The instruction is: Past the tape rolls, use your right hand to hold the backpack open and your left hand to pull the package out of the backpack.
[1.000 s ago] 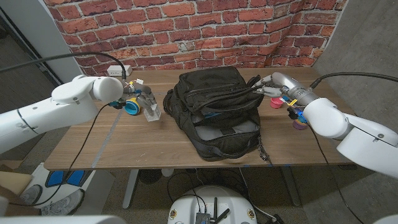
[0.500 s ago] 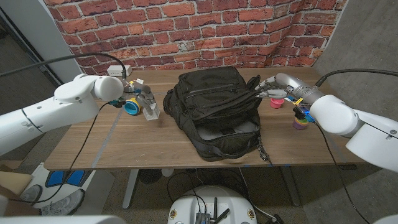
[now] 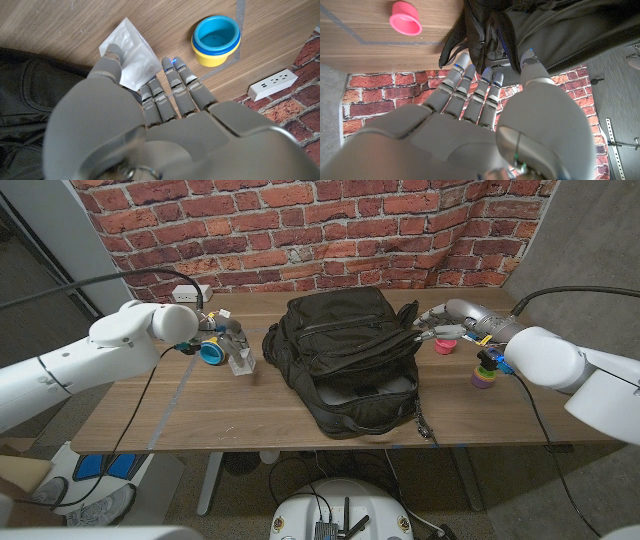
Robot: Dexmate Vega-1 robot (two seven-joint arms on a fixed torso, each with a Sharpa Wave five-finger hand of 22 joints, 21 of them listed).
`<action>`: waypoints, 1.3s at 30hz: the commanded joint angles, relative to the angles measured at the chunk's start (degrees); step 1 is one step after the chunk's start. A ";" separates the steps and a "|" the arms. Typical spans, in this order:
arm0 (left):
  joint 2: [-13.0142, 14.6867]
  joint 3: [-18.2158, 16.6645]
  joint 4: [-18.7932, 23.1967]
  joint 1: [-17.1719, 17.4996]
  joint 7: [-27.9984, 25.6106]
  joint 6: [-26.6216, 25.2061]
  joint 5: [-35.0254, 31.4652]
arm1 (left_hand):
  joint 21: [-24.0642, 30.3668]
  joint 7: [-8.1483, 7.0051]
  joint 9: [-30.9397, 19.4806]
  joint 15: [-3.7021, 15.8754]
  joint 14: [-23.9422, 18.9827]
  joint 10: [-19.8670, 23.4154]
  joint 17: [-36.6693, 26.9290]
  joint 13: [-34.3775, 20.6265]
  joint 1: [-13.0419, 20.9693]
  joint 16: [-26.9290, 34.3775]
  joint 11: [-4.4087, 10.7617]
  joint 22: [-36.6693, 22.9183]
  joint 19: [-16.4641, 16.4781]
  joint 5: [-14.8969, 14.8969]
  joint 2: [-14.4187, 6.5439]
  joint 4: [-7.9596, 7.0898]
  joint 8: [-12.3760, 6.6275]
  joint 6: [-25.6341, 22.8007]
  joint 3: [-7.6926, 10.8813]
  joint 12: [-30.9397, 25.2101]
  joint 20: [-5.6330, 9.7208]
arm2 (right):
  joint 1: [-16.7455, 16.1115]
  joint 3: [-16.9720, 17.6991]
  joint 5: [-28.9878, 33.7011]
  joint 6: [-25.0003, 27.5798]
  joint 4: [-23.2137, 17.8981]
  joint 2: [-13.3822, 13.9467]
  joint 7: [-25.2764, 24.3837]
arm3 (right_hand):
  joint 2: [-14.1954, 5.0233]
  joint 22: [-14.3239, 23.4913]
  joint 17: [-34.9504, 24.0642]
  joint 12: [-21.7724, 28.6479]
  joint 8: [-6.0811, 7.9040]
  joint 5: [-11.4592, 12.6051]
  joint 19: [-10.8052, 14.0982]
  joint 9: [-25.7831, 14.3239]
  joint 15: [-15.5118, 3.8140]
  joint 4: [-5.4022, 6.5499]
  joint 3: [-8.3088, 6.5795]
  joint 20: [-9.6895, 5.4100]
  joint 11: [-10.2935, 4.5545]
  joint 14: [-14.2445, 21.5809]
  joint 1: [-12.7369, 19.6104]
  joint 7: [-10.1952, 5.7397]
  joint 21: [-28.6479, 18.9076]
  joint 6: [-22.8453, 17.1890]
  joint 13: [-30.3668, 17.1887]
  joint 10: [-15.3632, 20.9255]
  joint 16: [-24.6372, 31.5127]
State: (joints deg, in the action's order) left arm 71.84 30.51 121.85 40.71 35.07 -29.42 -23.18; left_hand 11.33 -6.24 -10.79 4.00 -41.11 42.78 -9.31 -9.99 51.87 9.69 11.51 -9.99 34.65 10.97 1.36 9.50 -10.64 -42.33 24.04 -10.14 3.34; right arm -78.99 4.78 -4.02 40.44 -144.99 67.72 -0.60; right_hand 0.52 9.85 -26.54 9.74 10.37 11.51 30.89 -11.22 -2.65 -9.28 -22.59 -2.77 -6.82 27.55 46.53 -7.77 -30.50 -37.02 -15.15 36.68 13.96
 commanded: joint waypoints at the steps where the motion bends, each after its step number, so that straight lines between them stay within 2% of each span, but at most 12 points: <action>1: 0.33 0.71 -0.15 0.82 -0.43 0.47 -3.30 | -0.37 0.10 -0.24 8.89 1.31 -1.65 -0.03 -0.30 0.01 -0.33 0.23 -0.17 -0.70 0.17 0.58 0.08 0.04 1.26 0.07 0.33 8.84 | -1.52 2.38 0.06 1.71 -0.63 0.38 0.78 | 0.38 0.02 0.04 0.16 -0.11 0.04 -0.04 -0.14 -4.53 0.22 0.50 -1.26 0.37 -0.27 -0.41 0.05 0.31 0.69 0.13 -0.46 -0.02; 14: -0.82 1.57 -1.24 2.37 -1.45 1.93 -7.94 | -0.46 -0.12 -0.23 8.84 3.12 -3.04 -0.11 -0.29 0.08 -0.27 0.08 -0.17 -1.67 0.09 0.94 0.08 0.02 2.50 -0.49 0.26 8.87 | -4.35 7.25 1.23 1.85 -1.19 -0.87 4.12 | 0.47 0.01 0.39 0.58 0.12 -0.32 -0.37 -0.03 -3.87 1.06 1.69 -0.59 0.89 -0.83 -2.25 0.76 0.98 1.90 0.66 -1.02 -0.16; 18: -1.35 1.59 -1.62 2.64 -1.53 2.31 -8.67 | -0.42 -0.18 -0.21 8.70 6.28 -5.65 -0.17 -0.28 -0.13 -0.32 -0.09 -0.19 -2.40 0.03 1.00 -0.18 0.05 4.33 -1.51 0.37 8.90 | -4.35 7.74 1.31 2.44 -1.30 -1.38 4.96 | 0.29 -0.01 0.63 0.47 0.00 -0.41 -1.12 0.04 -3.42 1.34 2.19 -0.09 1.58 -1.76 -3.06 1.27 1.65 3.28 0.98 -2.23 -0.48; 19: -1.50 1.67 -1.60 2.66 -1.46 2.20 -9.07 | -0.43 -0.26 -0.20 8.60 6.81 -6.16 -0.17 -0.27 -0.18 -0.29 -0.14 -0.18 -2.60 0.02 1.05 -0.20 0.09 4.80 -1.75 0.37 8.89 | -4.31 7.93 1.17 2.67 -1.30 -1.44 5.38 | 0.25 -0.02 0.77 0.48 0.02 -0.43 -1.51 0.06 -2.79 1.38 2.38 0.09 1.73 -2.47 -3.32 1.40 1.99 3.72 1.11 -2.64 -0.75; 24: -2.00 1.62 -1.72 2.94 -1.45 2.20 -10.08 | -0.54 -0.27 -0.14 8.55 9.10 -8.52 -0.17 -0.24 -0.33 -0.26 -0.19 -0.15 -3.69 0.05 0.99 -0.32 0.18 6.89 -2.60 0.43 8.85 | -4.57 8.76 1.17 2.43 -0.95 -2.28 6.39 | -0.30 -0.13 1.81 0.15 -0.04 -0.40 -3.68 0.21 -1.53 1.24 3.10 1.17 2.67 -6.07 -4.08 2.07 4.11 6.94 1.94 -7.12 -2.04; 27: -2.30 1.67 -1.77 3.02 -1.41 2.27 -10.77 | -0.58 -0.27 -0.09 8.39 10.70 -9.86 -0.14 -0.20 -0.48 -0.23 -0.25 -0.11 -4.49 0.08 0.96 -0.38 0.22 8.31 -3.18 0.34 8.74 | -4.27 8.99 0.63 1.77 -0.39 -2.72 7.28 | -0.56 -0.18 2.62 0.02 -0.22 -0.41 -5.64 0.31 -0.65 1.15 3.49 1.99 2.57 -8.34 -4.52 1.80 5.77 9.43 2.45 -10.15 -2.68; 33: -2.97 1.71 -1.98 3.14 -1.28 2.27 -11.69 | -0.86 -0.54 -0.03 8.06 12.30 -11.87 -0.12 -0.16 -0.69 -0.14 -0.14 -0.03 -6.20 0.14 0.98 -0.43 0.14 9.66 -3.86 0.40 8.50 | -3.20 8.56 -0.06 1.01 0.72 -2.70 8.26 | -0.88 -0.25 4.03 0.04 -0.37 -0.43 -7.90 0.46 0.18 1.03 4.03 2.83 2.96 -12.24 -5.16 2.17 8.16 13.25 3.14 -14.48 -3.40; 39: -3.80 1.92 -2.43 2.89 -1.10 2.51 -12.53 | -0.81 -0.34 0.00 7.78 13.21 -12.91 -0.12 -0.13 -0.83 -0.12 -0.39 0.01 -6.69 0.18 0.96 -0.48 0.18 10.69 -4.23 0.40 8.45 | -1.43 6.87 -0.40 -0.19 2.12 -2.34 7.94 | -0.95 -0.27 4.64 0.06 -0.40 -0.50 -8.98 0.52 0.34 1.10 4.32 3.03 3.09 -13.44 -5.63 2.28 9.24 14.79 3.37 -16.21 -3.42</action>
State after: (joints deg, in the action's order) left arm 69.38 32.12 120.05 43.64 33.70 -27.21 -33.76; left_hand 10.44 -6.63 -10.62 2.68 -28.31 30.45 -9.31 -9.99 51.59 9.70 11.12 -9.86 28.48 10.98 2.25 9.02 -10.60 -32.09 20.07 -9.79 2.69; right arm -82.38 12.96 -3.56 41.84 -144.68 65.40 6.60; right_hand -0.45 9.60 -21.91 9.97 9.93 11.23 22.39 -10.65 -2.26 -8.25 -18.43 0.20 -3.98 14.58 41.30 -5.56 -21.43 -22.74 -11.71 20.94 10.58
